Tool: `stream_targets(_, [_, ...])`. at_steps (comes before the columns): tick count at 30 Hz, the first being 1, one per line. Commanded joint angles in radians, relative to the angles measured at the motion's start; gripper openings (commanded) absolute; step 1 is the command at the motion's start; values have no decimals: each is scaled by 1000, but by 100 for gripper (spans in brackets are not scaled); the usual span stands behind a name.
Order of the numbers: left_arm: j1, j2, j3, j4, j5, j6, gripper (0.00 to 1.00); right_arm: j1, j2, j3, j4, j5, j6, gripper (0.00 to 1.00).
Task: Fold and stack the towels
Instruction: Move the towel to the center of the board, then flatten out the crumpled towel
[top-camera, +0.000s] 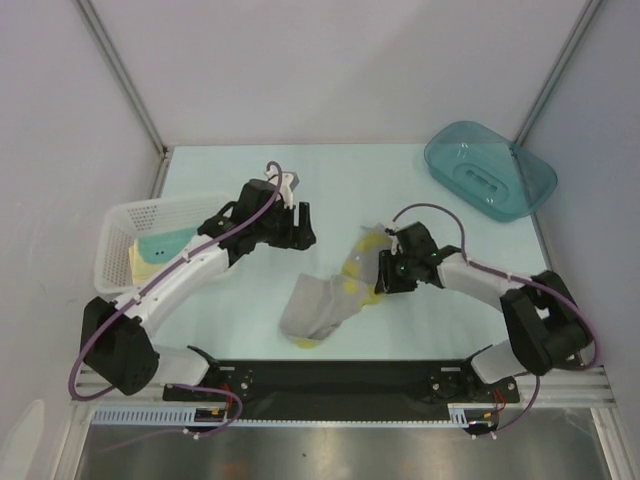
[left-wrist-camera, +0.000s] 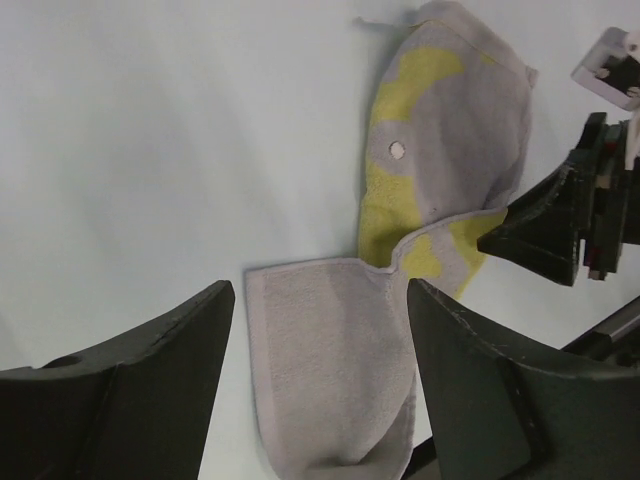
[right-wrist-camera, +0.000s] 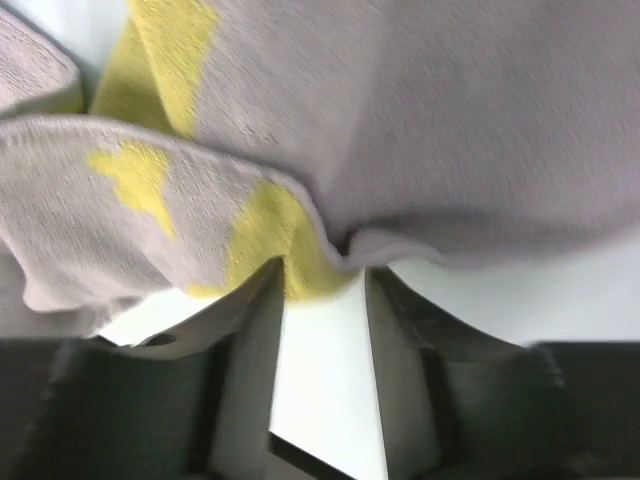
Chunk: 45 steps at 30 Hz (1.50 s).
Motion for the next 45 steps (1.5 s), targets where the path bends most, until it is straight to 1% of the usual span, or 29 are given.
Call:
stream_targets(1, [4,48,66,82,93,31,75,-64,-170,-39,-104,31,61,46])
stream_targets(3, [2,95,104,117,139,37,75,-104,-276,-47,-110,8,87,52])
stream_targets(4, [2,156,121,148,155,40,74,-148,-299,-45,-115,7,95,55])
stream_targets(6, [2,219,181,189,195,40,71,-196,-326,-30,-104,25,109,55])
stream_targets(7, [1,296,204,197,202,46,71,-258,-320,-27,-96,17,111,54])
stream_targets(10, [2,411,310,225,228,83,68,-343,-248,-2,-67,-13,111,51])
stream_targets(11, [1,486,336,231,248,92,67,-377,-228,4,-61,2,109,50])
stream_targets(12, [-2,520,394,229,262,104,65,-391,-208,14,-50,8,109,50])
stream_targets(14, [-8,612,448,226,273,137,63,-417,-139,47,-44,46,101,50])
stream_targets(15, [-13,638,503,210,278,143,62,-421,-113,56,-35,60,100,50])
stream_targets(18, [-13,710,551,200,297,117,60,-420,-33,79,3,83,123,51])
stream_targets(23, [-22,723,493,275,365,56,59,-397,88,100,60,137,138,51])
stream_targets(25, [-31,718,448,314,368,34,59,-386,122,116,72,151,131,49])
stream_targets(26, [-36,720,439,321,368,31,59,-380,146,134,69,183,123,48])
stream_targets(28, [-42,732,419,330,371,19,59,-357,165,151,63,210,106,43])
stream_targets(29, [-44,734,410,335,379,13,59,-350,176,159,63,223,105,40])
stream_targets(30, [-45,737,392,350,383,2,59,-348,191,163,72,218,101,29])
stream_targets(32, [-48,729,372,355,373,-10,59,-343,211,169,89,180,77,18])
stream_targets(33, [-48,714,333,381,362,-27,59,-340,223,182,107,168,63,8])
stream_targets(34, [-48,695,304,407,351,-39,59,-336,223,189,114,156,49,2])
stream_targets(35, [-47,644,278,430,321,-52,60,-337,222,199,121,120,19,0])
stream_targets(36, [-45,625,251,447,304,-62,62,-342,213,220,111,113,9,0])
stream_targets(38, [-39,576,249,440,284,-63,64,-362,147,243,71,88,-24,0])
stream_targets(40, [-35,545,250,432,271,-53,64,-366,67,301,31,53,-58,0])
stream_targets(42, [-22,505,247,430,250,-50,64,-354,33,358,-38,17,-108,0])
stream_targets(43, [-16,491,243,430,247,-53,63,-343,6,402,-55,-30,-121,0])
stream_targets(45, [7,444,221,439,232,-85,63,-313,-19,432,-76,-68,-139,0])
